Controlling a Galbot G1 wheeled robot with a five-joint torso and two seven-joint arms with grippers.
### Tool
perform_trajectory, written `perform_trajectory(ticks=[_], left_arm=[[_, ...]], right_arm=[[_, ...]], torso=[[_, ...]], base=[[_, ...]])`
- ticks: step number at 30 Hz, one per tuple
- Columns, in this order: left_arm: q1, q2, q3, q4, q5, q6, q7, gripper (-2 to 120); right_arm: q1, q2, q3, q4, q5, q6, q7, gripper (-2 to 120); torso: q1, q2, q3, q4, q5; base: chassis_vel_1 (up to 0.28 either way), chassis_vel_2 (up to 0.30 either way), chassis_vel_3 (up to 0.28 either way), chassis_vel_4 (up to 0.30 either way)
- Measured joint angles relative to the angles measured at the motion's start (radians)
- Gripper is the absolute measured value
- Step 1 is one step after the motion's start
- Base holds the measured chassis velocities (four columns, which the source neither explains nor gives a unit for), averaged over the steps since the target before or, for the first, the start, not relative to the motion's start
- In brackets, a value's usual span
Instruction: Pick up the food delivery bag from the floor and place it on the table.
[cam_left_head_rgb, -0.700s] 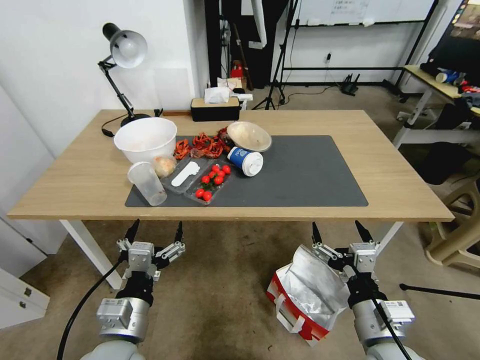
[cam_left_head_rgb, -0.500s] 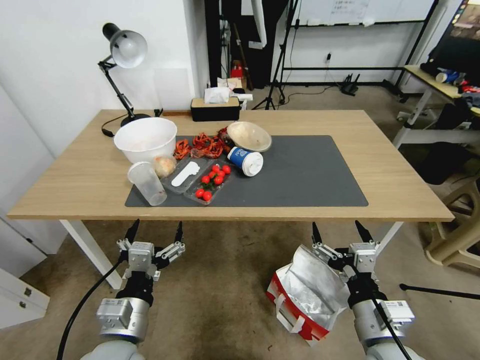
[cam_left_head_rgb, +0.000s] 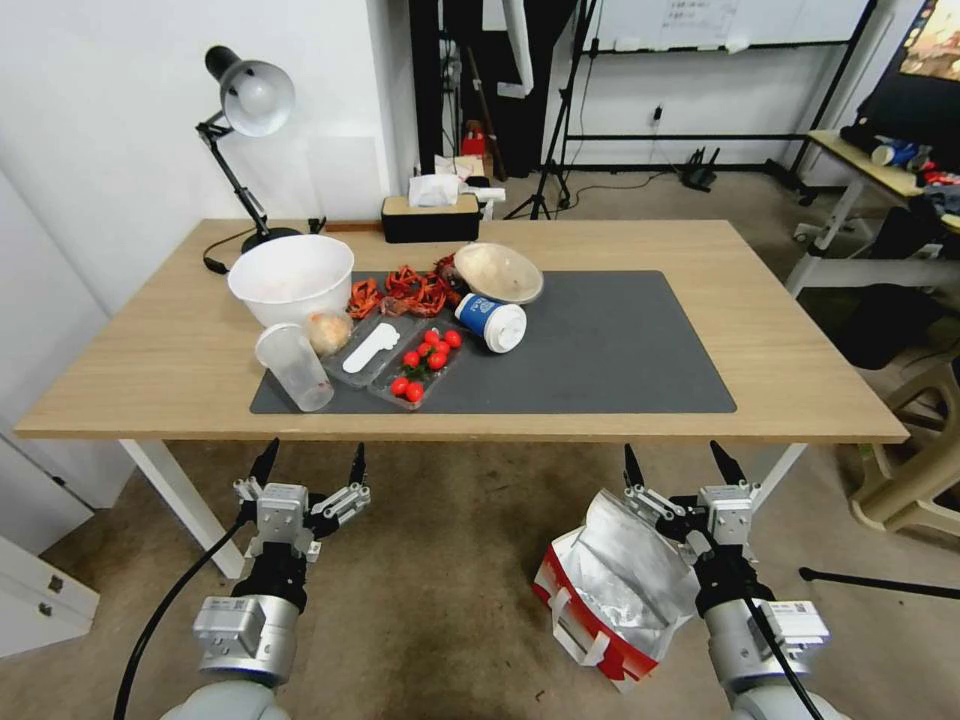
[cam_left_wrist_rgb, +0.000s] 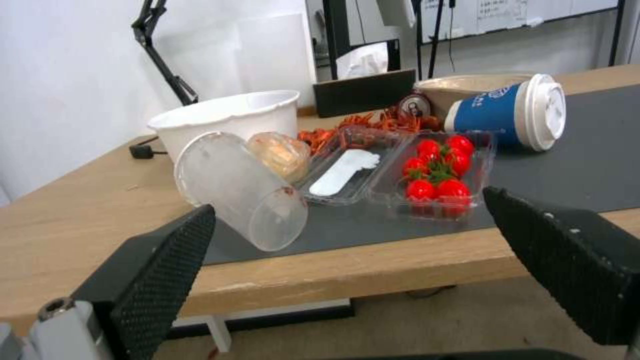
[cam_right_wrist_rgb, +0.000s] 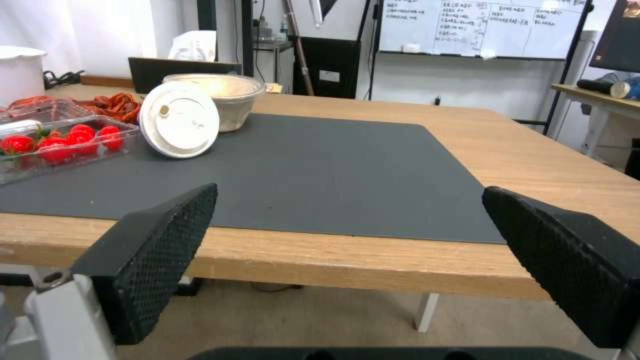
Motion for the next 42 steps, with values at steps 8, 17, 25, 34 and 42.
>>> perform_trajectory(ticks=[8, 17, 25, 34, 42], left_arm=[[0.0, 0.0, 0.0, 0.0, 0.0, 0.0, 0.0, 100], [-0.001, 0.003, 0.001, 0.0, -0.002, 0.001, -0.003, 100], [-0.053, 0.143, 0.066, -0.006, -0.185, 0.084, -0.184, 100], [-0.08, 0.28, 0.135, 0.002, -0.357, 0.125, -0.377, 100], [-0.042, 0.278, 0.14, 0.024, -0.354, -0.005, -0.387, 100]], right_arm=[[0.0, 0.0, 0.0, 0.0, 0.0, 0.0, 0.0, 100], [0.0, 0.0, 0.004, 0.0, 0.003, -0.004, -0.005, 100], [-0.032, -0.001, 0.162, 0.065, 0.124, -0.178, -0.198, 100], [-0.008, -0.036, 0.193, 0.033, 0.181, -0.169, -0.212, 100], [0.009, -0.044, 0.192, 0.011, 0.19, -0.144, -0.206, 100]], torso=[[0.0, 0.0, 0.0, 0.0, 0.0], [0.0, 0.0, 0.0, 0.0001, 0.0], [0.0, 0.0, 0.0, -0.0003, -0.0004], [0.0, 0.0, 0.0, 0.0002, -0.0002], [0.0, 0.0, 0.0, 0.0001, 0.0]], base=[[0.0, 0.0, 0.0, 0.0], [0.0, 0.0, 0.0, 0.0], [0.0, 0.0, 0.0, 0.0], [0.0, 0.0, 0.0, 0.0], [0.0, 0.0, 0.0, 0.0]])
